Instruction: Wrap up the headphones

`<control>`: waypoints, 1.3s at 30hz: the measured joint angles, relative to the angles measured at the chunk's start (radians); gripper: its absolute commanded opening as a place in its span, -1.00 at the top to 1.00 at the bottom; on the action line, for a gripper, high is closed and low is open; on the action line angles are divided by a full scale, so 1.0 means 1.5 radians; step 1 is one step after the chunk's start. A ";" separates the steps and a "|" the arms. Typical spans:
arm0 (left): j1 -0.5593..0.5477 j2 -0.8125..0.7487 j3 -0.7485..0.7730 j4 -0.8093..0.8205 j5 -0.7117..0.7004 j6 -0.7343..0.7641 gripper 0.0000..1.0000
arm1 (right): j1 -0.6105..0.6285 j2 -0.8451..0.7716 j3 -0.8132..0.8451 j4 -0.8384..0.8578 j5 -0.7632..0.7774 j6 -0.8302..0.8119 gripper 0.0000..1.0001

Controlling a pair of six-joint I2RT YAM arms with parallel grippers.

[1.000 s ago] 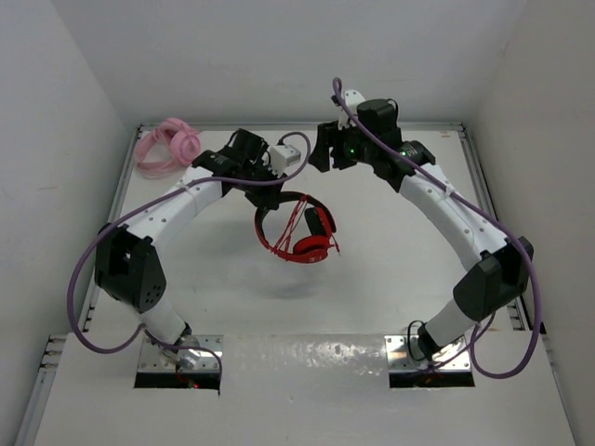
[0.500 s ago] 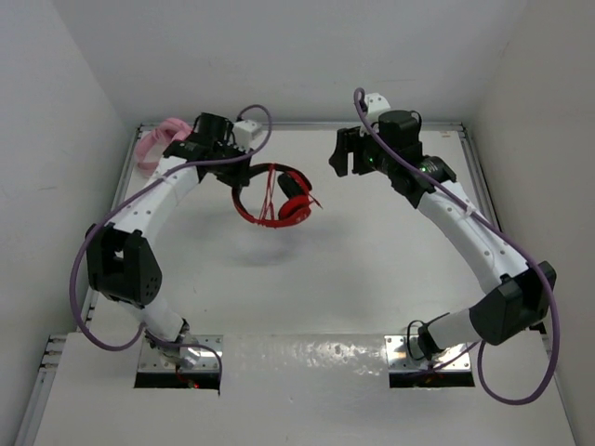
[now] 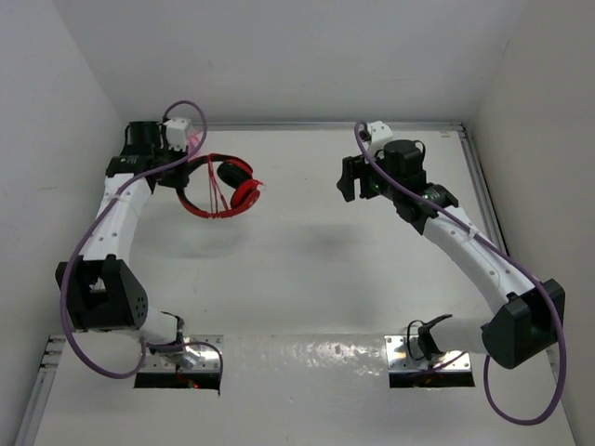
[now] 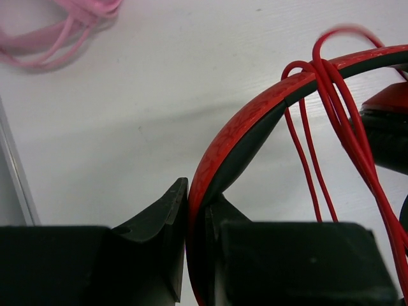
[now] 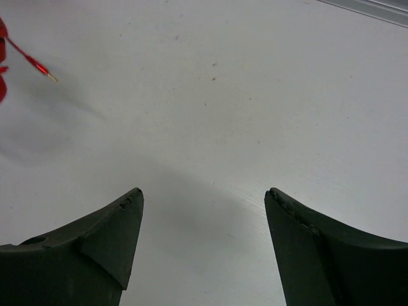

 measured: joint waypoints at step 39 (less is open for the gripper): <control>0.295 0.221 -0.203 0.364 -0.035 0.087 -0.75 | -0.001 -0.107 -0.112 0.121 -0.163 -0.007 -0.70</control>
